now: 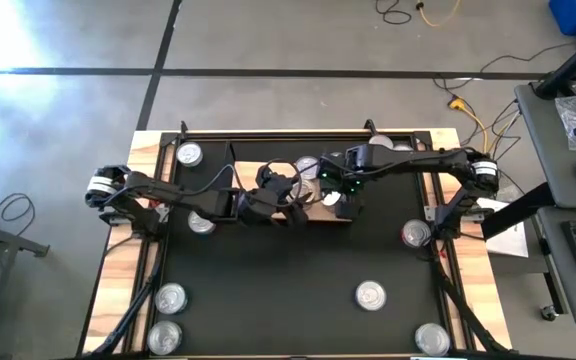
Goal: Stack canned seafood by type on shelf
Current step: Stack the blue and orange tuna can on the right blue and orange tuna can
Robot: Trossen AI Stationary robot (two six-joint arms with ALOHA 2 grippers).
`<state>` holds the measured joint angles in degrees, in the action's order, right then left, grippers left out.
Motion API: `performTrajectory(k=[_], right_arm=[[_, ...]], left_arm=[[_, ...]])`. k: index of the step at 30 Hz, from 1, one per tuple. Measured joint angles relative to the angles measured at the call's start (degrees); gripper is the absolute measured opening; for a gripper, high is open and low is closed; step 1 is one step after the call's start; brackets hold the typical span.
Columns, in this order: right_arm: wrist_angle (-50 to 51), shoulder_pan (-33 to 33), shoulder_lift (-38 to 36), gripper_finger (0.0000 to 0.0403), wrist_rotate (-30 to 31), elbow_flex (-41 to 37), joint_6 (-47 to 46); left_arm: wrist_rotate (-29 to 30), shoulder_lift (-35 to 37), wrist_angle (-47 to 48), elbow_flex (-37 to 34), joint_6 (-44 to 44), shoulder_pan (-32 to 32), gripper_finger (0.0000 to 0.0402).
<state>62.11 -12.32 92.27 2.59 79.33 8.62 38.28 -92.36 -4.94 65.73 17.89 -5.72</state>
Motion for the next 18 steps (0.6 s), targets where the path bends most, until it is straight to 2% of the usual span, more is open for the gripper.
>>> performTrajectory(k=[13, 18], right_arm=[[0.2, 0.0, -0.1, 0.0370, 0.0, -0.1, -1.6], [1.8, 0.0, -0.1, 0.0393, -0.1, -0.1, -2.7]], left_arm=[[0.0, 0.6, 1.1, 0.0, 0.0, -0.9, 0.0235], [-0.2, 0.6, 1.2, 0.0, 0.4, -1.0, 0.0235]])
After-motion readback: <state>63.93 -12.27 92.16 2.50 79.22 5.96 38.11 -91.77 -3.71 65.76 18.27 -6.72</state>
